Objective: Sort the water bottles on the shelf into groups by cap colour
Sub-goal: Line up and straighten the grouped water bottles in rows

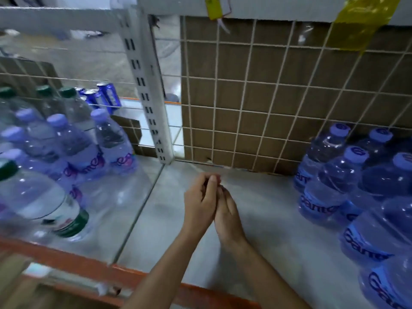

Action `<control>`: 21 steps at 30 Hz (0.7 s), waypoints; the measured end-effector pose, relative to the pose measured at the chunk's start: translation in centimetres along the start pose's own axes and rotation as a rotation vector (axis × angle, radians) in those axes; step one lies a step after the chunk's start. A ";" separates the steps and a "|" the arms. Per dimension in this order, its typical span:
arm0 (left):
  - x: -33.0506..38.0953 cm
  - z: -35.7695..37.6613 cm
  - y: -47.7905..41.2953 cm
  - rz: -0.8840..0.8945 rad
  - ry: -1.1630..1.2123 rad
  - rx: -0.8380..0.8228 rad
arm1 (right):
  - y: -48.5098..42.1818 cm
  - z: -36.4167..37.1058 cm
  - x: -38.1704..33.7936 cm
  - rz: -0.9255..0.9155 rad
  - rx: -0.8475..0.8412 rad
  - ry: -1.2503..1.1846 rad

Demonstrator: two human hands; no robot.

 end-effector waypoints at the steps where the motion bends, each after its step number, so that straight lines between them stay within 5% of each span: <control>1: -0.8 -2.3 -0.5 0.001 -0.047 0.049 | -0.5 2.3 0.3 0.020 -0.035 -0.007; 8: -7.7 -16.5 -4.1 -0.203 -0.229 0.390 | -5.6 17.1 0.1 -0.071 -0.310 0.302; 12: -9.2 -18.9 -5.2 -0.350 -0.317 0.401 | -11.0 22.3 -3.6 -0.309 -0.210 0.464; 21: -10.2 -19.0 -6.7 -0.334 -0.351 0.295 | -14.6 23.8 -3.6 -0.277 -0.185 0.593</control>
Point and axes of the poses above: each hand's wrist, its own y-axis away from the middle knuckle, its own z-axis out of the palm, x = y × z, the point moved 8 cm from there along -y, towards the middle knuckle, and after that the axes turned 10 degrees about -z, right-handed, at the moved point
